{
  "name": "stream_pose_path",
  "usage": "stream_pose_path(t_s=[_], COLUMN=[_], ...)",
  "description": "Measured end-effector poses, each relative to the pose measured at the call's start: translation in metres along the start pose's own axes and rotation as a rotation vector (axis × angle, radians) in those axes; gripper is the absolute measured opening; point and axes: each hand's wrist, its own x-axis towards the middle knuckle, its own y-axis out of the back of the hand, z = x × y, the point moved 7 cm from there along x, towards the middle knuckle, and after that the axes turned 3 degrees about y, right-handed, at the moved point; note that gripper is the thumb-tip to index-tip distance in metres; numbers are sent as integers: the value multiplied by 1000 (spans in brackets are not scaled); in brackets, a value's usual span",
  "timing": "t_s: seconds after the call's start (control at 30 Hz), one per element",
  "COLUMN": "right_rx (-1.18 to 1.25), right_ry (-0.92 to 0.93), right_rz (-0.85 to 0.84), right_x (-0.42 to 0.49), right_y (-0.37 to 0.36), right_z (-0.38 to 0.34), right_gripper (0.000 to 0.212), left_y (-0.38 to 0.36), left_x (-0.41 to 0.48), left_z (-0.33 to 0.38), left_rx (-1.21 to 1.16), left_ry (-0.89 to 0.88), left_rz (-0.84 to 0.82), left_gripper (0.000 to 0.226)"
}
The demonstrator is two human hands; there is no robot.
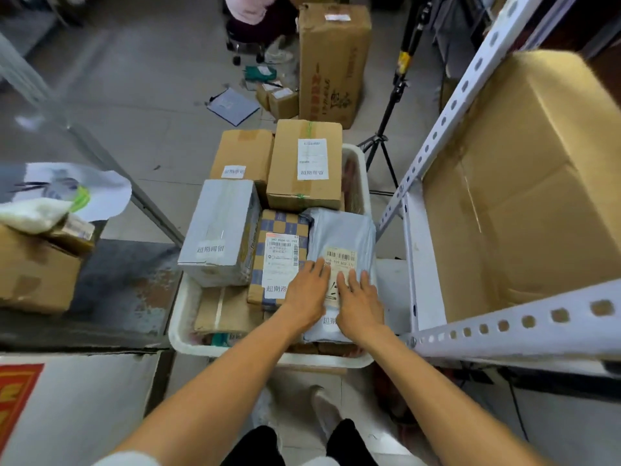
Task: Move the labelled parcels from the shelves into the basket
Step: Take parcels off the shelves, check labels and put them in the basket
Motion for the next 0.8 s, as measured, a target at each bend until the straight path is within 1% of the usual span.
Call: stream_pose_path(t_s=[0.07,0.13,0.23,0.27,0.33,0.4,0.5,0.57,0.63,0.7,0.8], right_rx=[-93,-129,-170,-179,-180,-172,-174,-201,-246,-264,-361], right_ry=[19,8,56,106,245,389,608,773,885,985,1179], right_rz=[-1,-20,12,35,72,85,106,112,81,48,8], right_x=[2,3,-1,-4,-10,-23,-54,-85,-116,-148,-207], right_y=[6,11,28,34,43,48,56,62,63,58,35], right_z=[-3,-7,-21,-30,-57,-88,-143,-185,-228,-272,-335], right_gripper=[75,73,65,62,55,46,39,28,13,13,31], left_y=[4,8,16,20,29,37,46,49,48,42,27], left_x=[-5,-15,-38,-49,-76,-110,-170,-217,-270,-330,-429], left_z=[-1,-8,-28,-38,-58,-76,-103,-124,-144,-159,-169], left_rx=[-54,-161,-271,-266,-264,-294,-278,-289,-304,-320,-386], left_ry=[45,106,193,240,343,440,589,711,845,974,1168], left_rz=[-8,2,73,98,146,190,226,262,258,242,300], left_gripper=[89,87,65,59,55,49,38,33,33,38,47])
